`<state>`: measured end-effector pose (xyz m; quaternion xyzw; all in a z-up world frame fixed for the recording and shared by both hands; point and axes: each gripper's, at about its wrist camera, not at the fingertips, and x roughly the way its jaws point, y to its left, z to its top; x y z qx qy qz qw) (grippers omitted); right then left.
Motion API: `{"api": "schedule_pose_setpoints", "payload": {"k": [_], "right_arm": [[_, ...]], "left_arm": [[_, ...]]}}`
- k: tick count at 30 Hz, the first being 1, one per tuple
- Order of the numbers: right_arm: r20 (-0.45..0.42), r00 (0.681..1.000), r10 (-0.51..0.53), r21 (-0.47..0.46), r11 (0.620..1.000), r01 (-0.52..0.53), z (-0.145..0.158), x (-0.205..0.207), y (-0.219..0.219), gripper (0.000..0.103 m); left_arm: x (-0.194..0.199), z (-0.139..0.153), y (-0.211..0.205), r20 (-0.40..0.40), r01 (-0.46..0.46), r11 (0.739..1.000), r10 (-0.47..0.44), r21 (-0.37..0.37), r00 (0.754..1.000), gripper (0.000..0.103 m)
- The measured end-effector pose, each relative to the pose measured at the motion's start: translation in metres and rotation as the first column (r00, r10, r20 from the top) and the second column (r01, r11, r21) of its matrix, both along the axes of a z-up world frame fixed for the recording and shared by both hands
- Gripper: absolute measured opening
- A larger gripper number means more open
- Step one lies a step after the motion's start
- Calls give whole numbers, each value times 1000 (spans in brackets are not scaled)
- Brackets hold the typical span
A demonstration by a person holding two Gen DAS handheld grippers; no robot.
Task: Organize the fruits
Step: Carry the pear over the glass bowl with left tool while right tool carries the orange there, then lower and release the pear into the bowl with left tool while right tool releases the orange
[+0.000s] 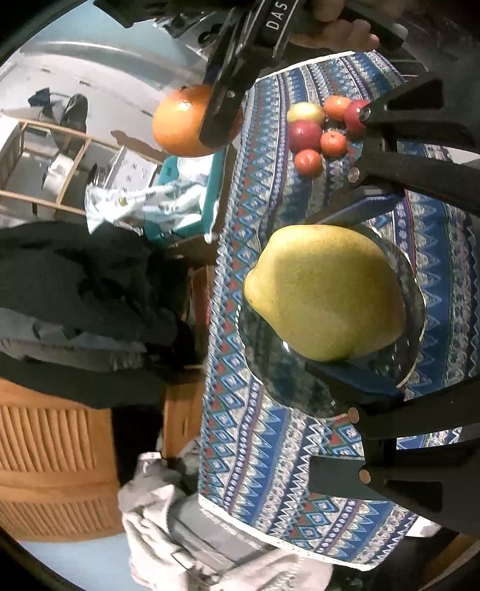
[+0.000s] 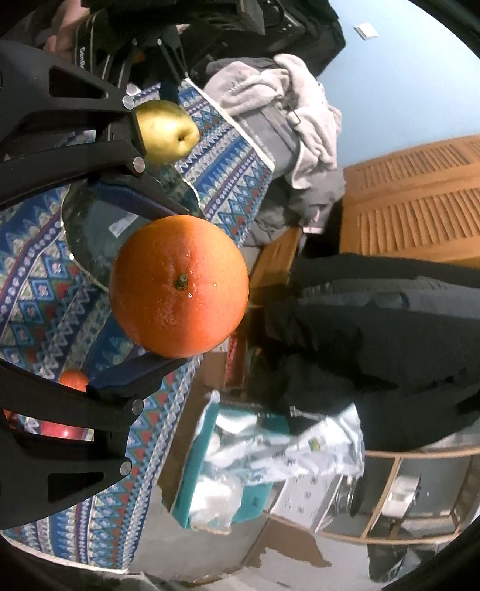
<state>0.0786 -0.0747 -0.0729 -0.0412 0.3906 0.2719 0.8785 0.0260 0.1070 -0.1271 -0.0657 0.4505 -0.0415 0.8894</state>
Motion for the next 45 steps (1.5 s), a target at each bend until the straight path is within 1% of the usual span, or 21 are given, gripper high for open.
{"api": "schedule_pose_setpoints", "payload": {"k": [3,11,17,21,30,39,45], "right_arm": [[-7,1000,26,-10,1000,-26,-6,2,15,69],[-86,994,70,-22,997,-72,-35,12,46,69],[-150,985,88,-51,994,-96,-63,19,61,69],[-186,977,104,-67,991,-118,-82,21,66,69],[-281,952,121,-113,981,-158,-125,25,71,69],[-353,928,119,-145,973,-180,-153,23,77,69],[-383,916,123,-160,967,-196,-167,21,81,69]], "left_arm": [[0,-8,9,-14,-15,1000,15,2,1000,70],[4,-27,23,-51,-41,999,41,9,998,70],[12,-54,26,-110,-42,999,43,11,993,70],[17,-75,25,-166,-41,999,42,5,985,70],[23,-105,25,-242,-43,999,45,15,969,70],[25,-133,24,-314,-30,999,36,26,949,70],[26,-142,25,-326,-39,998,50,42,944,70]]}}
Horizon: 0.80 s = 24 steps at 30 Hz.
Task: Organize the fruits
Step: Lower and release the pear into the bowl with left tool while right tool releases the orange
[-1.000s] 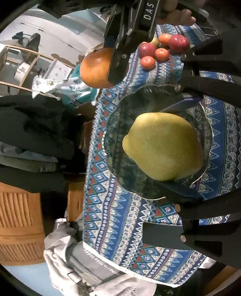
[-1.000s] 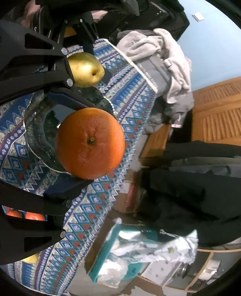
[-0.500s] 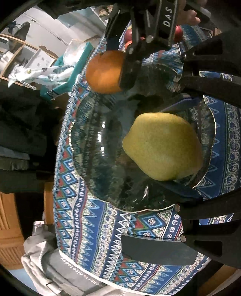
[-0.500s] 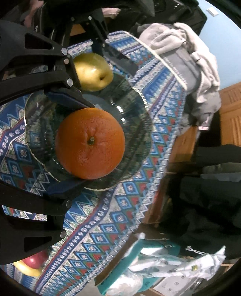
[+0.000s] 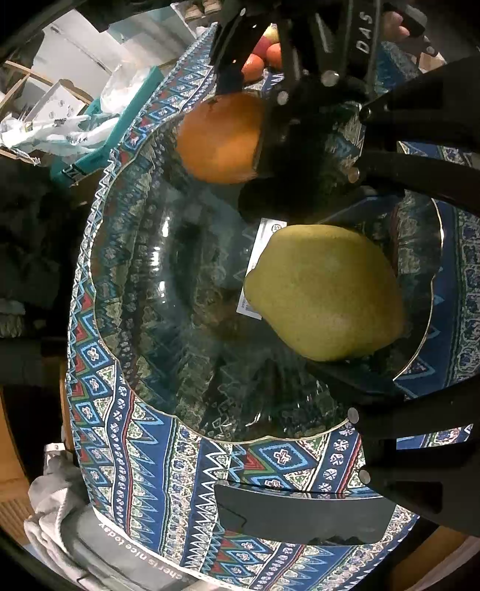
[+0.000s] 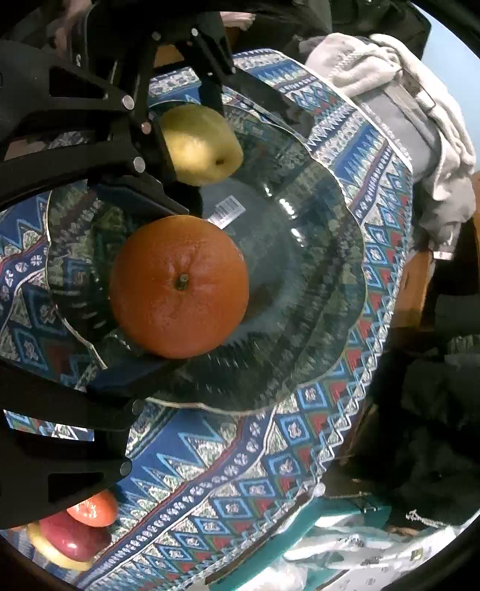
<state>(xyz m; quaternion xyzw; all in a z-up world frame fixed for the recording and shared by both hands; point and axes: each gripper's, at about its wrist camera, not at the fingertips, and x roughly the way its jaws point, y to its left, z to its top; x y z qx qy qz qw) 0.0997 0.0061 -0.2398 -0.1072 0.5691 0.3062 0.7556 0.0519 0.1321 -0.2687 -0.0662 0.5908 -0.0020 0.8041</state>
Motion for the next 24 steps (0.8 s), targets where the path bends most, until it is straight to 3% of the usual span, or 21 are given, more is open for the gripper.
{"api": "schedule_pose_setpoints", "payload": {"k": [8,12,24], "right_arm": [[-25,1000,3,-13,1000,-4,-6,-1,4,71],[-43,999,-8,32,999,9,-3,0,2,71],[32,997,-63,101,993,60,41,4,-11,71]], "left_arm": [[3,-6,-2,-27,9,1000,-9,1,1000,70],[2,1,-3,0,0,1000,0,30,1000,70],[-7,33,2,50,-32,999,32,1,998,73]]}}
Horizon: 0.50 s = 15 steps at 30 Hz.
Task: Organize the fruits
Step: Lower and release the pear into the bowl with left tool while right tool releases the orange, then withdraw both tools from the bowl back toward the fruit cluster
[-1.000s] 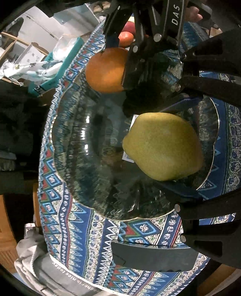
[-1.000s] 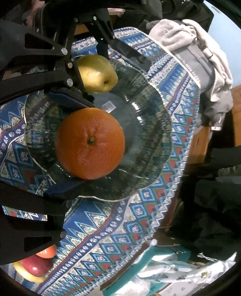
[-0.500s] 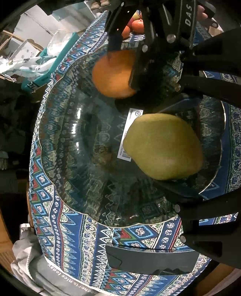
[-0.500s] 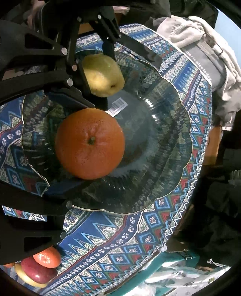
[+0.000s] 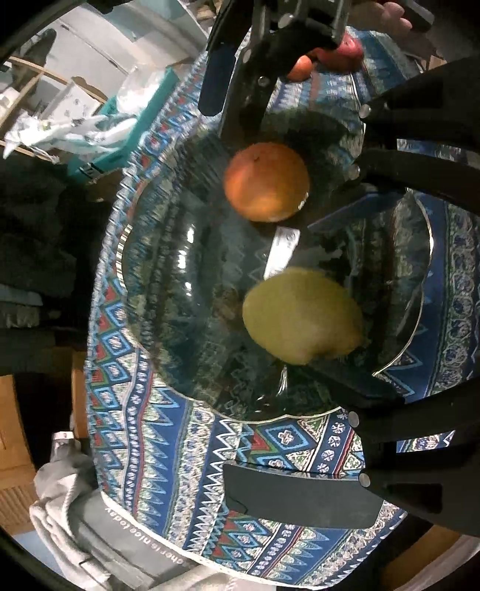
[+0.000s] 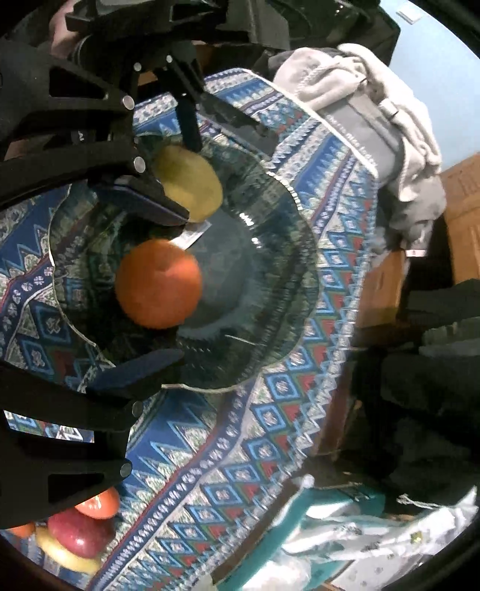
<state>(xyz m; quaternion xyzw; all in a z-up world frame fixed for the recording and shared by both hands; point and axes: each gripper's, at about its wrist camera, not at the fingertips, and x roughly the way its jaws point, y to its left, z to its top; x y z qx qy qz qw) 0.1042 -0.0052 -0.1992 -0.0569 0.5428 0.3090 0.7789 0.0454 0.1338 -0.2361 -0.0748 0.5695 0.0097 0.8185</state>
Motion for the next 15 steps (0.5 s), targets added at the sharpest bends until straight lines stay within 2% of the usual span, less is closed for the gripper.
{"api": "schedule_pose_setpoints", "payload": {"k": [6,15], "right_arm": [[61,998,-24,7,1000,24,30,-7,-11,71],[107,991,-85,1,996,85,64,-20,-47,74]], "left_arm": [[-2,25,-14,61,24,1000,-24,1,998,76],[-7,52,-42,103,82,996,-79,-32,992,76]]}}
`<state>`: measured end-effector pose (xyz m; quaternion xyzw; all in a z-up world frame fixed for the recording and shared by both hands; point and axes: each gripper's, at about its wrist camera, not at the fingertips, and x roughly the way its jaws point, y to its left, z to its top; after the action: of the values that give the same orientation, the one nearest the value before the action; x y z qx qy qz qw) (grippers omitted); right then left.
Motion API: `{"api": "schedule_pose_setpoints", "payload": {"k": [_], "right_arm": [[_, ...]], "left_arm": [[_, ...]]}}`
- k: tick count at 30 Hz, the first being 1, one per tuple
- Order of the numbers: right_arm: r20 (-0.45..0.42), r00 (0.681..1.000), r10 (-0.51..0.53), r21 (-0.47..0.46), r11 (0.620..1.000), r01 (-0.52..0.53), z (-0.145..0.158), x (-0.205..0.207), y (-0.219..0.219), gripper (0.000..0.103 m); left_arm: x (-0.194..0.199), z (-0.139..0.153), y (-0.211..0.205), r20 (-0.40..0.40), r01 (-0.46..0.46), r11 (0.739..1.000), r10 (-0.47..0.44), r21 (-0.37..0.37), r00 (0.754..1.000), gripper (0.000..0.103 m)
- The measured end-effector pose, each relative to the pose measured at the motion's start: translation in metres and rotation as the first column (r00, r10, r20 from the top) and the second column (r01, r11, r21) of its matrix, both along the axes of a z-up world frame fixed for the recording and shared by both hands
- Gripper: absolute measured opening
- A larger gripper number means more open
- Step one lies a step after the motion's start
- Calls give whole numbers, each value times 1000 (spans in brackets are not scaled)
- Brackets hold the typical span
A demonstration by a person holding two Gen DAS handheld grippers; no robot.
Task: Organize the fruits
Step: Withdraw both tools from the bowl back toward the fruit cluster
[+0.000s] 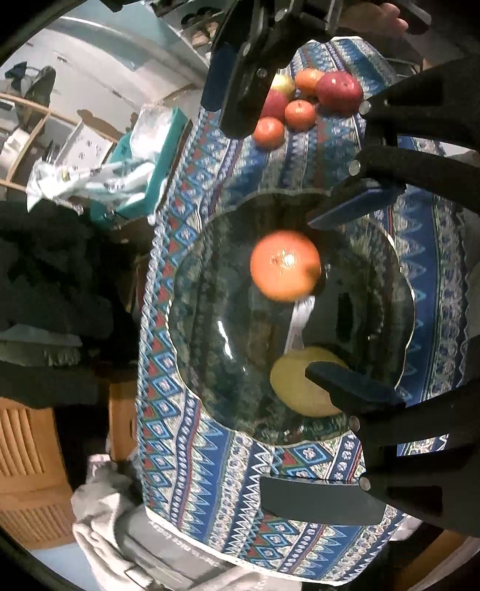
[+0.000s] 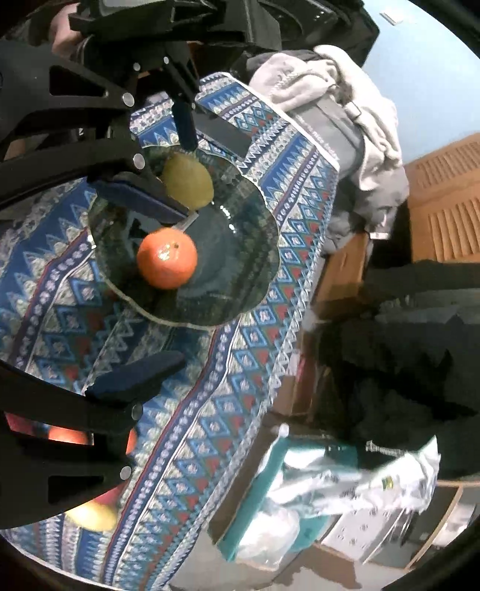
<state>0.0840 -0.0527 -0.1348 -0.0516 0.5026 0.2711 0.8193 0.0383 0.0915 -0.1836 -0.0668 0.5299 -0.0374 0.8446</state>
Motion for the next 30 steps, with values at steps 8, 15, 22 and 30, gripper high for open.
{"api": "schedule_pose_setpoints", "payload": {"k": [8,15,22,30], "right_arm": [[18,997,-75,-18,997,75,18,-14,-50,74],[16,989,-144,-32,989,144,23,-26,-90,75],[28,979,-202,-46,978,203,24,-37,-131,75],[18,960,-279,-83,956,280,13,-45,-179,75]], "left_arm": [[-2,18,-27,28,52,999,-51,-17,998,78],[-3,25,-53,28,95,995,-94,-18,995,78],[-4,36,-87,44,156,988,-156,2,987,81],[-4,34,-127,26,224,974,-225,41,974,81]]}}
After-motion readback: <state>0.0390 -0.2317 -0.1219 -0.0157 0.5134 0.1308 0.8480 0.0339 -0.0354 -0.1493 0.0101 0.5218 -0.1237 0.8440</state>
